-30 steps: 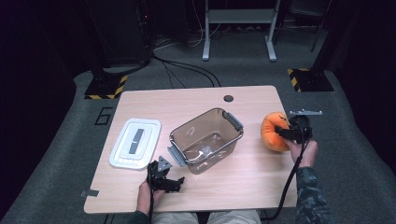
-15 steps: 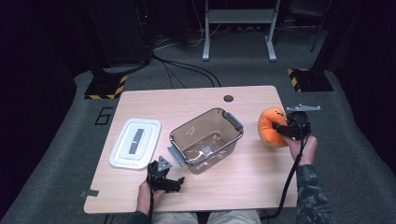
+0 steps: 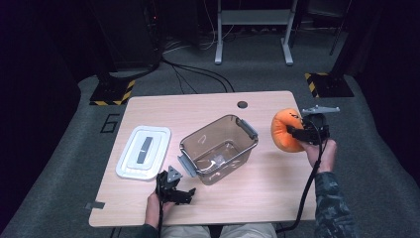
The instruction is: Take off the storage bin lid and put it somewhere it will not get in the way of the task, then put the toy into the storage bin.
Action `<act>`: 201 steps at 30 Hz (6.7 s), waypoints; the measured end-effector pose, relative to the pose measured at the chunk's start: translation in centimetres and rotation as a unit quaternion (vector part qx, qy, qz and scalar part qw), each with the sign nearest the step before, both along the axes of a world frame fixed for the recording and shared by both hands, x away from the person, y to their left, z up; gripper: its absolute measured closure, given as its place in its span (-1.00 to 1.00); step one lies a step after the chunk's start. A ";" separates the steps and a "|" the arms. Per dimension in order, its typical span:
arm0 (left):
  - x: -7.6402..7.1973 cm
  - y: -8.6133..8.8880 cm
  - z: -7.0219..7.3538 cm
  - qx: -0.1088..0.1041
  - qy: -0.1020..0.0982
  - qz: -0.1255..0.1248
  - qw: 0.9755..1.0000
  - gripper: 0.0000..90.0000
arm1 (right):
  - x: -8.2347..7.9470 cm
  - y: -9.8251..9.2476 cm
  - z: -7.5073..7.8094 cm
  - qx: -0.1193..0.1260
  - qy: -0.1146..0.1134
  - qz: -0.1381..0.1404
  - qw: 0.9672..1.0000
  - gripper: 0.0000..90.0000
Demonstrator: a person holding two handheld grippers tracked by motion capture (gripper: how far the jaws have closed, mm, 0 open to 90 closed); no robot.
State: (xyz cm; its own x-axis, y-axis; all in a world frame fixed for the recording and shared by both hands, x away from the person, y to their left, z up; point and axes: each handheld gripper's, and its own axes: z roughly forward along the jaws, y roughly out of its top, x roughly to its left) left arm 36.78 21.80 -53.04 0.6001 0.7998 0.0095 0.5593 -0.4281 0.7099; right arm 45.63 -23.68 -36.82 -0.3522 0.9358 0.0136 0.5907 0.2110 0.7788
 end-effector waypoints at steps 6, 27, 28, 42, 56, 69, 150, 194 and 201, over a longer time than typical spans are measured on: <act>0.0 0.0 0.0 0.001 -0.001 -0.001 1.000 -0.98 | -0.1 0.5 1.2 -0.006 -0.010 0.008 1.000 0.35; 0.0 0.0 0.0 0.001 0.000 0.000 1.000 -0.98 | 0.0 2.5 4.5 -0.022 -0.029 0.046 0.998 0.34; 0.0 0.0 0.0 0.001 0.000 0.000 1.000 -0.98 | -0.1 2.6 4.6 -0.023 -0.029 0.046 0.998 0.34; 0.0 0.0 0.0 0.000 -0.001 0.000 1.000 -0.98 | 0.0 3.9 6.0 -0.030 -0.040 0.073 0.996 0.34; 0.0 0.0 0.0 0.001 0.000 0.001 1.000 -0.98 | 0.0 5.7 7.5 -0.032 -0.047 0.097 0.994 0.34; 0.0 0.0 0.0 0.001 -0.003 0.003 1.000 -0.98 | 0.5 7.4 8.5 -0.049 -0.051 0.123 0.990 0.34; 0.0 0.0 0.0 -0.002 -0.002 0.004 1.000 -0.98 | 2.3 16.8 6.1 -0.095 0.006 0.216 0.972 0.30; 0.0 0.1 0.0 -0.003 -0.001 0.005 1.000 -0.97 | 2.9 17.9 3.0 -0.110 0.033 0.220 0.969 0.29; 0.0 0.1 0.0 -0.004 -0.001 0.006 1.000 -0.97 | 3.0 18.1 2.6 -0.113 0.039 0.221 0.968 0.28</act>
State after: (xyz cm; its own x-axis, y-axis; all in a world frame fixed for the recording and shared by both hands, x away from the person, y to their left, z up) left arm 36.76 21.86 -53.09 0.5901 0.8073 0.0036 0.5638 -0.4153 0.7139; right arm 48.62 -5.59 -34.20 -0.7243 0.6771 -0.1304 0.4599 0.6153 0.6402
